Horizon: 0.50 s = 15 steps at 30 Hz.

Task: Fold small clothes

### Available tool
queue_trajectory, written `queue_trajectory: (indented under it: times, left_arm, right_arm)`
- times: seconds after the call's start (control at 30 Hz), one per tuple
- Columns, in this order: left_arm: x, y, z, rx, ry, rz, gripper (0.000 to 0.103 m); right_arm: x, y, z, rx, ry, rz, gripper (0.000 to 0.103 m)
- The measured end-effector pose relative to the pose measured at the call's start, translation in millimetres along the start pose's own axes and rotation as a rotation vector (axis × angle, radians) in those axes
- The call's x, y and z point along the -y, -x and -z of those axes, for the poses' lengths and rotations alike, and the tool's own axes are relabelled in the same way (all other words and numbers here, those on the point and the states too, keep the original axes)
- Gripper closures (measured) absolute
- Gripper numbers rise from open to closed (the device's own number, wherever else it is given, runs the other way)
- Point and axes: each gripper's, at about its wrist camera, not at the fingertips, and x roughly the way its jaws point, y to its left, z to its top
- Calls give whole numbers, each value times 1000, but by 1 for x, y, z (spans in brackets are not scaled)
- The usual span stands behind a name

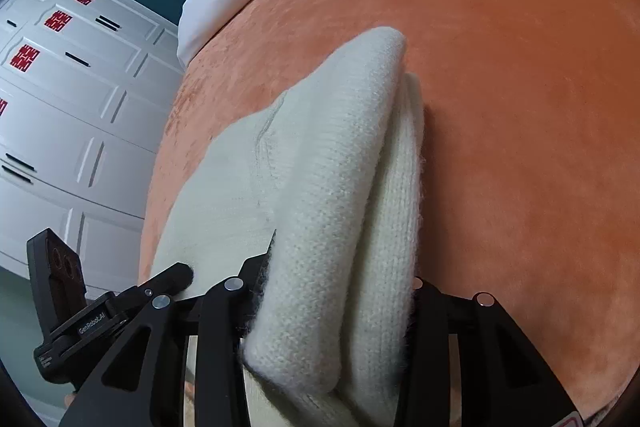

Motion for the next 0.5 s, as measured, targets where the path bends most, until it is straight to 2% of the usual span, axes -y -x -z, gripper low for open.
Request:
queue_trajectory:
  times: [0.17, 0.27, 0.37, 0.5]
  left_arm:
    - [8, 21, 44, -40, -13, 68, 44]
    - [17, 40, 58, -9, -37, 87, 52]
    - [28, 65, 53, 68, -58, 82, 56]
    - [23, 97, 27, 161, -34, 121, 57]
  right_arm:
    - [10, 45, 37, -3, 2, -1, 66]
    - [1, 70, 51, 29, 60, 22, 67]
    - [-33, 87, 45, 87, 183, 32, 67]
    - [-69, 99, 24, 181, 263, -46, 67]
